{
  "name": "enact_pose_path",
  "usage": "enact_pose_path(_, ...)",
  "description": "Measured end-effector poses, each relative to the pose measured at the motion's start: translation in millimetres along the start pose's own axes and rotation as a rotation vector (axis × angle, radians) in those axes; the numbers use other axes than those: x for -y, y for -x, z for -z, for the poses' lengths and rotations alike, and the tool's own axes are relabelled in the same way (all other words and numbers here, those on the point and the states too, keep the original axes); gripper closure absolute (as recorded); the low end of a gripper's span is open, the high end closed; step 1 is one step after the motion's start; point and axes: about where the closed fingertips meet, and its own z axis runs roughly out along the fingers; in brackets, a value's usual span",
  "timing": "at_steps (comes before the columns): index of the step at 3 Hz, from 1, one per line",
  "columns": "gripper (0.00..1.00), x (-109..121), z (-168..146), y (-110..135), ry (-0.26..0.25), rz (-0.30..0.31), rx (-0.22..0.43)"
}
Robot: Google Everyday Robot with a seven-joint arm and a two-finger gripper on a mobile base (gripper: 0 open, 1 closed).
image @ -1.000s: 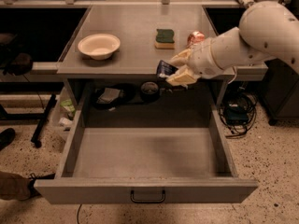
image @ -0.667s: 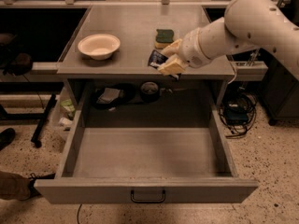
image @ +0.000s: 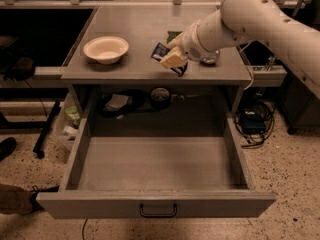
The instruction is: Pick rxbar blueberry from top drawer and place on counter
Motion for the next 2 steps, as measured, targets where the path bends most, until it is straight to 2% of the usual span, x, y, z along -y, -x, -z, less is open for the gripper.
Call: enact_pose_path(2,1.0,28,-30,-5,-0.014,-0.084,-0.02)
